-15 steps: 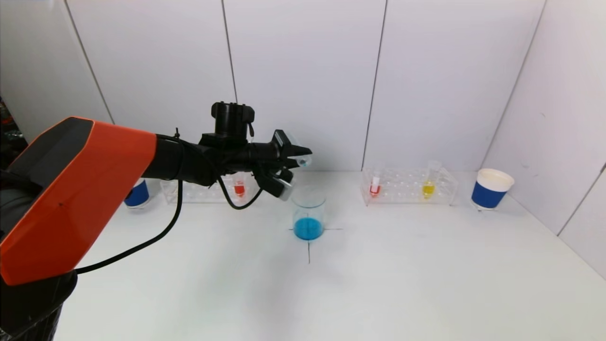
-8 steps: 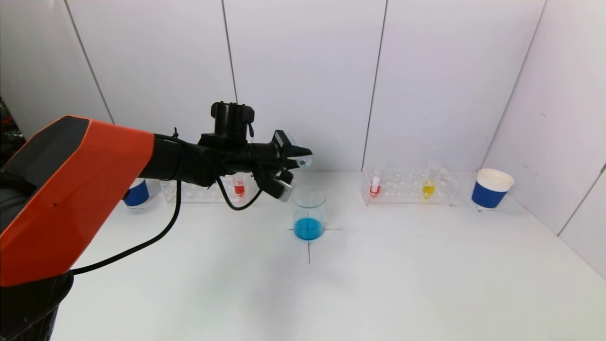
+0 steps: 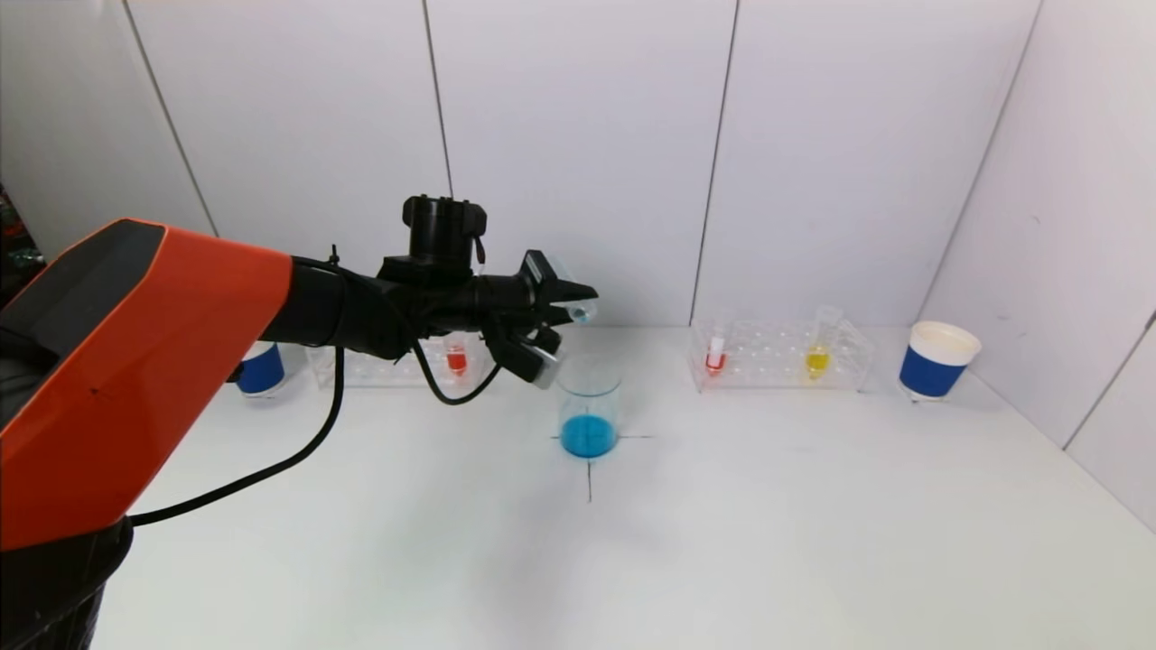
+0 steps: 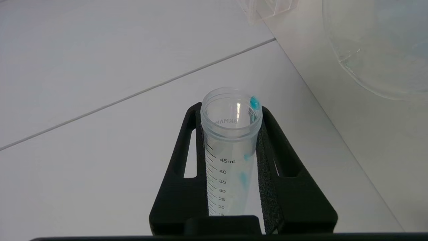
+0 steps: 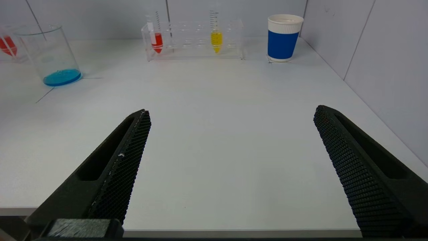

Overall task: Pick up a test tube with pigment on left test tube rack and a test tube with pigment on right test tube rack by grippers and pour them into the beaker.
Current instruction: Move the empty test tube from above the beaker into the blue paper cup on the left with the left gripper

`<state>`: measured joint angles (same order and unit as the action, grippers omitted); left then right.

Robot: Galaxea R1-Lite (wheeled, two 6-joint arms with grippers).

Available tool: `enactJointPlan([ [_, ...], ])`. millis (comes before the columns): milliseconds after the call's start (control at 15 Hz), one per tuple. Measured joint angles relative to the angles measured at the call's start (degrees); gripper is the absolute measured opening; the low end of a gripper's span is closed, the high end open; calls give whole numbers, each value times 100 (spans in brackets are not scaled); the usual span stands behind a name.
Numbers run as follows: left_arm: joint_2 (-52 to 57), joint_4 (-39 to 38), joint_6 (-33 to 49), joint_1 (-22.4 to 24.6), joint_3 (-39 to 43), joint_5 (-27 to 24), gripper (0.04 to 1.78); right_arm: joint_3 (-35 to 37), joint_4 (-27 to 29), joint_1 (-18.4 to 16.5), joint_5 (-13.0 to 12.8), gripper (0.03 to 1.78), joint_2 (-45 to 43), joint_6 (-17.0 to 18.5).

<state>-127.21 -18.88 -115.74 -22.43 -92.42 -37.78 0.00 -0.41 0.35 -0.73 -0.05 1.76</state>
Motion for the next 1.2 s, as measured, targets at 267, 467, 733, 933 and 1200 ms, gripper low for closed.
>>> enactJointPlan([
  [267, 44, -66, 20, -9, 35, 10, 44, 0, 0, 0, 0, 177, 0, 0],
  [467, 63, -252, 457, -9, 6, 16, 44, 0, 0, -2, 0, 177, 0, 0],
  [733, 119, -1662, 2356, -102, 27, 507, 44, 0, 0, -5, 2, 177, 0, 0],
  [933, 373, -2003, 3823, -174, 35, 1634, 44, 0, 0, -2, 0, 177, 0, 0],
  [1200, 814, -1819, 5477, -179, 24, 3043, 44, 0, 0, 0, -1, 177, 0, 0],
])
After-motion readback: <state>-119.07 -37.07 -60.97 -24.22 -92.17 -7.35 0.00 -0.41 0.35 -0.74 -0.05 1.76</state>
